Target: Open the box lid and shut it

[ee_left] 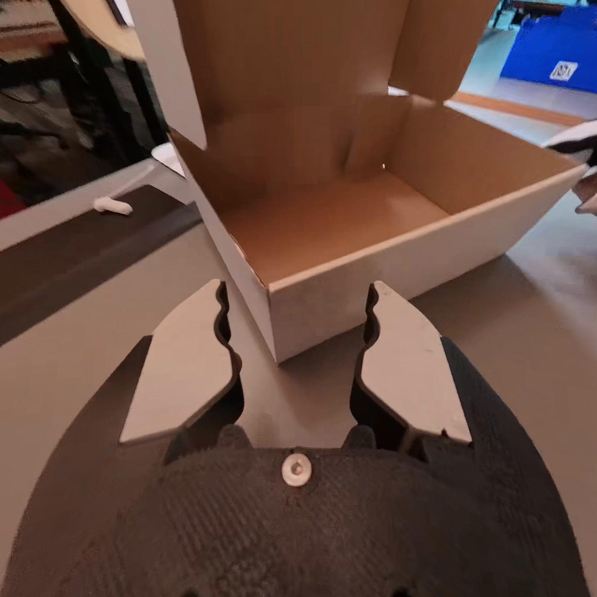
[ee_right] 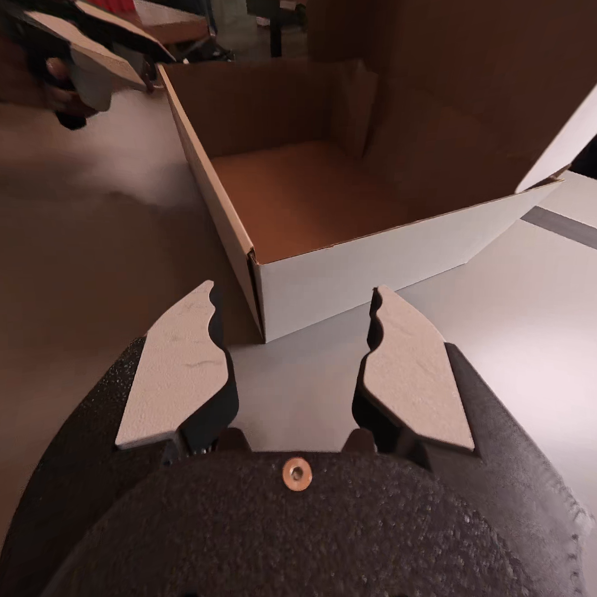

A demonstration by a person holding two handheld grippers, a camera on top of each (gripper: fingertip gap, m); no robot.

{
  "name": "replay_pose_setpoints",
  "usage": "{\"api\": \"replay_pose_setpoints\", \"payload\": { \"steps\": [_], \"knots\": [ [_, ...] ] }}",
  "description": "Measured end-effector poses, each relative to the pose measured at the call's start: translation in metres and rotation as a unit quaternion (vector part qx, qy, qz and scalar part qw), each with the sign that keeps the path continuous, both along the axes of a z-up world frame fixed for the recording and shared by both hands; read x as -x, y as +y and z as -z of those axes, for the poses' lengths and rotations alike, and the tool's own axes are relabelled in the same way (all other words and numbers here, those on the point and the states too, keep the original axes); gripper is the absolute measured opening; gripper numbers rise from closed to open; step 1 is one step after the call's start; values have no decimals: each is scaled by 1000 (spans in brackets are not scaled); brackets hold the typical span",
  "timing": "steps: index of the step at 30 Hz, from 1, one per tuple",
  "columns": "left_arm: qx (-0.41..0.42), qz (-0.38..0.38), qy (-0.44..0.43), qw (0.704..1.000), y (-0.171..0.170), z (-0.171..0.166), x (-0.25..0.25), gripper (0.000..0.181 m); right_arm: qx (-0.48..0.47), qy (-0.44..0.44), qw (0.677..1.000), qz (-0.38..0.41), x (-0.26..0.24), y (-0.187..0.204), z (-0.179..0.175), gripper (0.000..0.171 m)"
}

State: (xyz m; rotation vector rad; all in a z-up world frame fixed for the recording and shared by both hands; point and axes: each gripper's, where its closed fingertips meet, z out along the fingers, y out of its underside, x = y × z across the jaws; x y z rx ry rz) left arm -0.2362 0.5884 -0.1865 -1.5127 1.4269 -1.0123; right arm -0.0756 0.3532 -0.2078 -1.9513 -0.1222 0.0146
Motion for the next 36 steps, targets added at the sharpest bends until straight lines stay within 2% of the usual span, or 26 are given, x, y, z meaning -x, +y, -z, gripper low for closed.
{"api": "replay_pose_setpoints", "payload": {
  "steps": [4,6,7,8,12,17,31,36],
  "knots": [
    [-29,8,29,999,-10,24,-18,76,17,-22,1000,-4,-6,8,11,79],
    [-47,2,29,998,-17,23,-23,58,19,-25,1000,-5,-15,7,13,74],
    [-54,-3,32,998,-21,23,-25,57,17,-36,999,-9,-21,5,13,68],
    [-64,-3,35,997,-28,24,-26,56,13,-47,999,-15,-28,2,13,64],
    [-87,5,30,996,-62,25,-30,46,-2,-73,996,-60,-59,-15,14,64],
    [-95,35,2,995,-102,25,-35,38,-28,-56,996,-67,-95,-28,15,54],
    [-97,20,-20,995,-100,26,-36,38,-27,-56,998,-23,-102,-21,16,51],
    [-81,-3,-63,995,-98,2,-29,47,-36,-61,997,0,-104,-28,9,58]
  ]
}}
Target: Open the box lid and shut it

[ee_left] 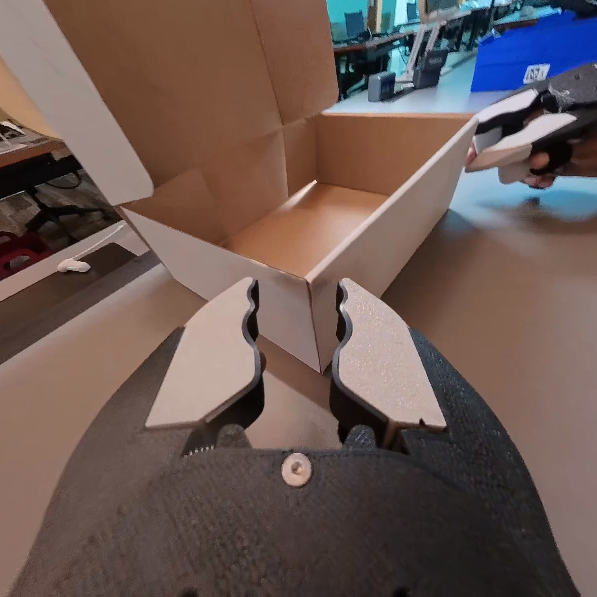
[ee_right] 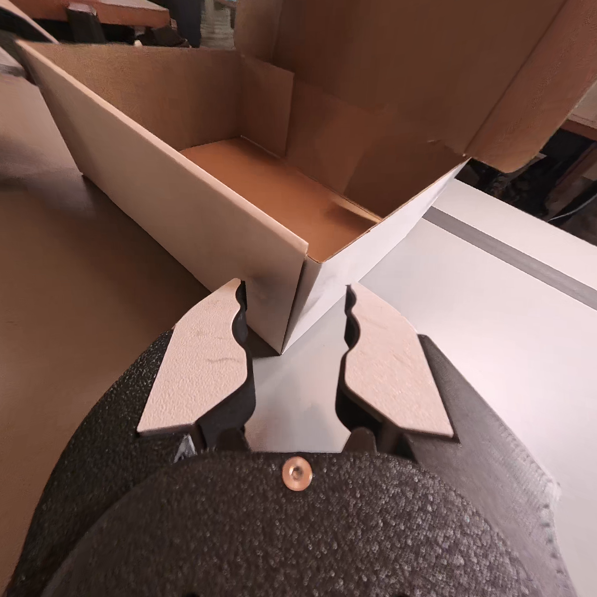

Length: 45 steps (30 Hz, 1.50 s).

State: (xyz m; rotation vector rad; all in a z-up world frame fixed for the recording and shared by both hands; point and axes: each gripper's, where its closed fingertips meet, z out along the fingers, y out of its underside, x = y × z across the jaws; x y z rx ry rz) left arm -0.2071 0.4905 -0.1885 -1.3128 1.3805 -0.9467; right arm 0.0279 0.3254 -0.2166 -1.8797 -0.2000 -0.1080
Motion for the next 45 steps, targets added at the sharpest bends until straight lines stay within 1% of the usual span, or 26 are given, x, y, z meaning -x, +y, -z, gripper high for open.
{"api": "replay_pose_setpoints", "payload": {
  "steps": [2,5,10,15,20,25,28,32,39,45],
  "knots": [
    [6,-18,-20,1000,2,-11,5,49,-14,6,1000,17,-1,-5,-9,63],
    [20,-49,-43,998,3,-20,15,51,-37,16,998,41,-3,-12,-21,65],
    [21,-93,-70,993,2,-26,34,52,-72,39,993,80,-6,-26,-33,68],
    [50,-123,-101,986,1,-29,54,52,-99,33,986,130,-13,-44,-42,73],
    [66,-156,-92,981,8,-23,65,56,-104,50,982,148,-14,-54,-45,80],
    [56,-178,-67,980,1,-10,67,58,-99,54,982,149,-4,-62,-44,82],
    [58,-179,-60,980,-9,-4,67,58,-90,47,984,148,1,-63,-42,83],
    [50,-179,-65,980,-20,-4,68,59,-85,43,985,147,5,-63,-42,83],
    [59,-189,-67,978,-23,0,73,59,-82,56,983,154,7,-68,-39,84],
    [78,-208,-35,974,-19,10,82,58,-67,49,983,165,1,-76,-40,84]
  ]
}}
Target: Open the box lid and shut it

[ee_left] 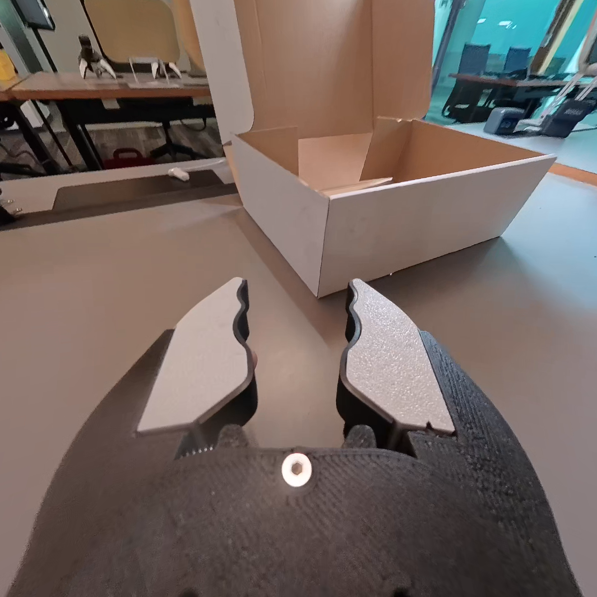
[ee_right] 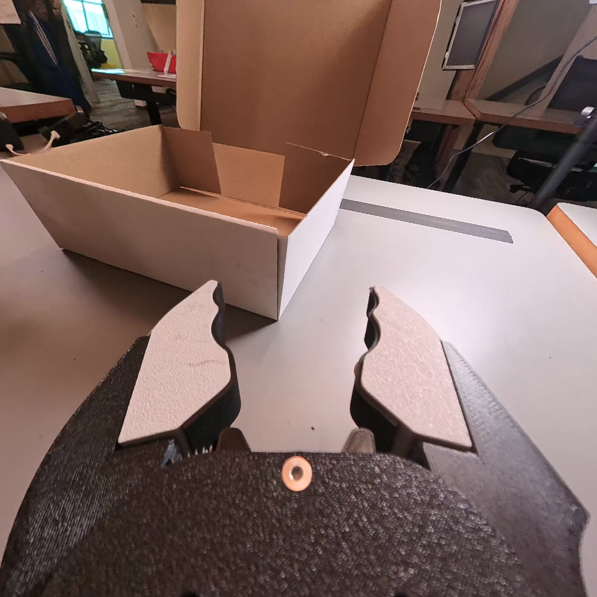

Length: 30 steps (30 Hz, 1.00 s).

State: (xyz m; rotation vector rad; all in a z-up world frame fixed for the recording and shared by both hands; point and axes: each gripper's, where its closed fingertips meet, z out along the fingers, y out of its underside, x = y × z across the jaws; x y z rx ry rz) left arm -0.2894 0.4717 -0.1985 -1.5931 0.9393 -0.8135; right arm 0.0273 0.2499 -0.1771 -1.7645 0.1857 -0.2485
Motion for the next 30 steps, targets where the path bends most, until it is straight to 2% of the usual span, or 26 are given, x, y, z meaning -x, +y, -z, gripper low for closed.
{"api": "replay_pose_setpoints", "payload": {
  "steps": [4,7,17,21,30],
  "knots": [
    [13,-26,56,998,-1,12,4,57,34,7,999,6,3,-2,5,85],
    [28,-27,77,996,-6,7,-1,57,62,9,998,0,10,-1,3,86],
    [-24,-9,96,995,7,-66,-24,58,86,-40,995,-19,6,8,-52,86],
    [-39,-7,92,995,9,-83,-29,58,94,-56,994,-8,-6,10,-67,86],
    [-28,3,87,996,9,-71,-31,58,102,-48,994,-8,-14,13,-62,86]
  ]
}}
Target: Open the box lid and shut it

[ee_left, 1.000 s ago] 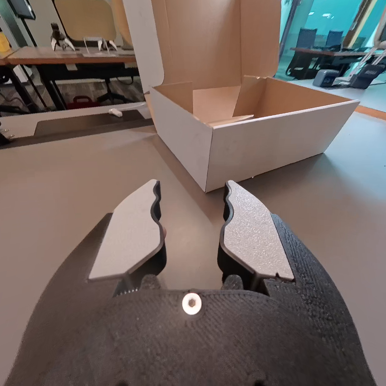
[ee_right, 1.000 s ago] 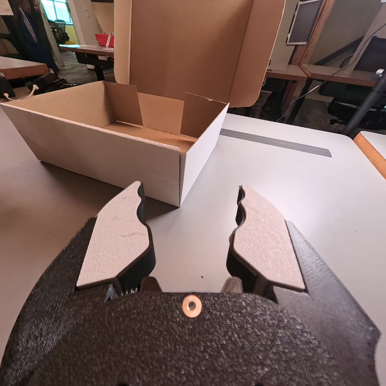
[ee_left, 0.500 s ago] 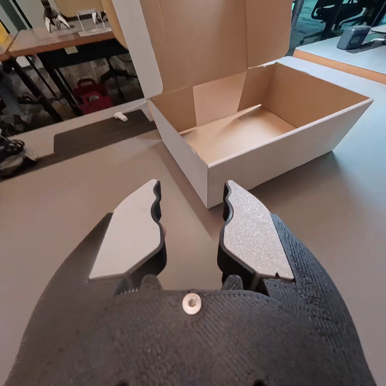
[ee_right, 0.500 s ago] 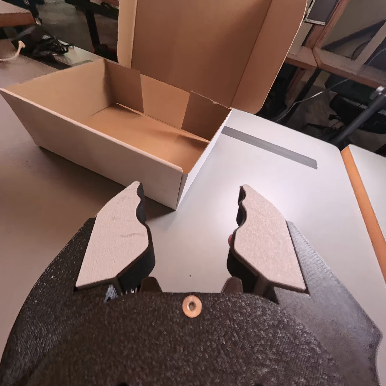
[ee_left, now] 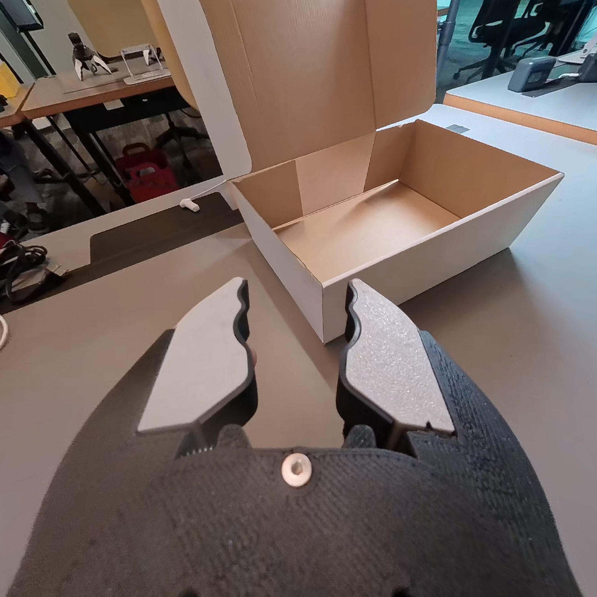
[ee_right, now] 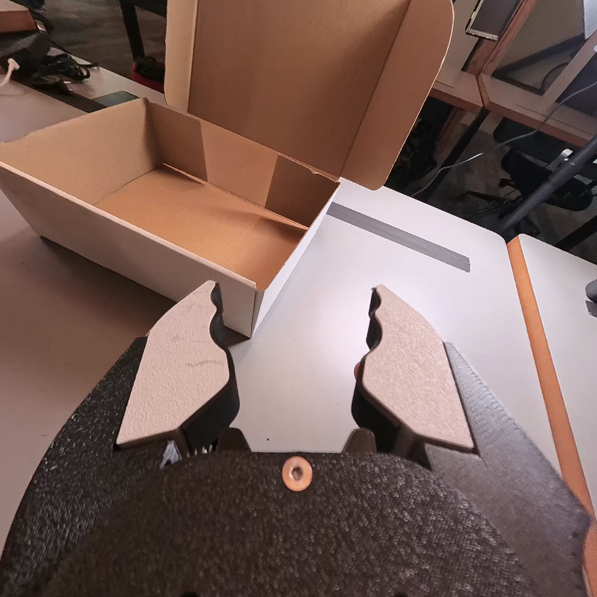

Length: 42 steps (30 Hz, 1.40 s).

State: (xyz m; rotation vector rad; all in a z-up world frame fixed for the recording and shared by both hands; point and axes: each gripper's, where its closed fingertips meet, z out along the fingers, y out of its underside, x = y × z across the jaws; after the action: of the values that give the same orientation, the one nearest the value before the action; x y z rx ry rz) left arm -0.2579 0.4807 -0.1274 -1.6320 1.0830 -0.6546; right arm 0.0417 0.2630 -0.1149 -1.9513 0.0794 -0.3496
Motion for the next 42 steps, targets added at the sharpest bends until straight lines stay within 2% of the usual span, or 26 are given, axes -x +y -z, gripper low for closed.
{"api": "replay_pose_setpoints", "payload": {
  "steps": [10,18,24,26,29,31,34,35,37,38,39,40,42],
  "knots": [
    [31,22,-19,999,10,17,6,59,-10,36,999,-37,-8,13,12,87],
    [45,31,-53,997,42,0,-27,53,-12,40,997,-64,-49,68,8,76],
    [47,30,-59,997,97,-37,-97,53,-19,29,998,-52,-123,146,-17,66],
    [48,16,-57,997,124,-46,-128,53,-15,31,999,-36,-154,175,-21,68],
    [72,-2,-52,996,159,-52,-177,56,6,54,998,-15,-191,212,-15,81],
    [85,-16,-46,995,178,-51,-204,60,12,85,996,-10,-205,232,-11,87],
    [52,-45,-22,997,203,-53,-230,63,-1,108,994,-19,-213,255,-16,88],
    [36,-55,-15,998,210,-56,-234,62,-4,107,994,-27,-213,261,-20,86],
    [1,-78,-5,997,223,-64,-237,51,2,104,993,-47,-208,269,-26,67],
    [-13,-86,-3,996,227,-68,-236,38,6,102,993,-61,-203,271,-30,50],
    [-26,-87,-3,996,228,-73,-235,19,4,95,993,-68,-199,272,-36,26],
    [-37,-82,-3,996,228,-77,-233,11,-2,83,995,-63,-196,271,-43,7],
    [-47,-70,-4,996,223,-83,-227,9,3,64,996,-56,-184,268,-51,4]
  ]
}}
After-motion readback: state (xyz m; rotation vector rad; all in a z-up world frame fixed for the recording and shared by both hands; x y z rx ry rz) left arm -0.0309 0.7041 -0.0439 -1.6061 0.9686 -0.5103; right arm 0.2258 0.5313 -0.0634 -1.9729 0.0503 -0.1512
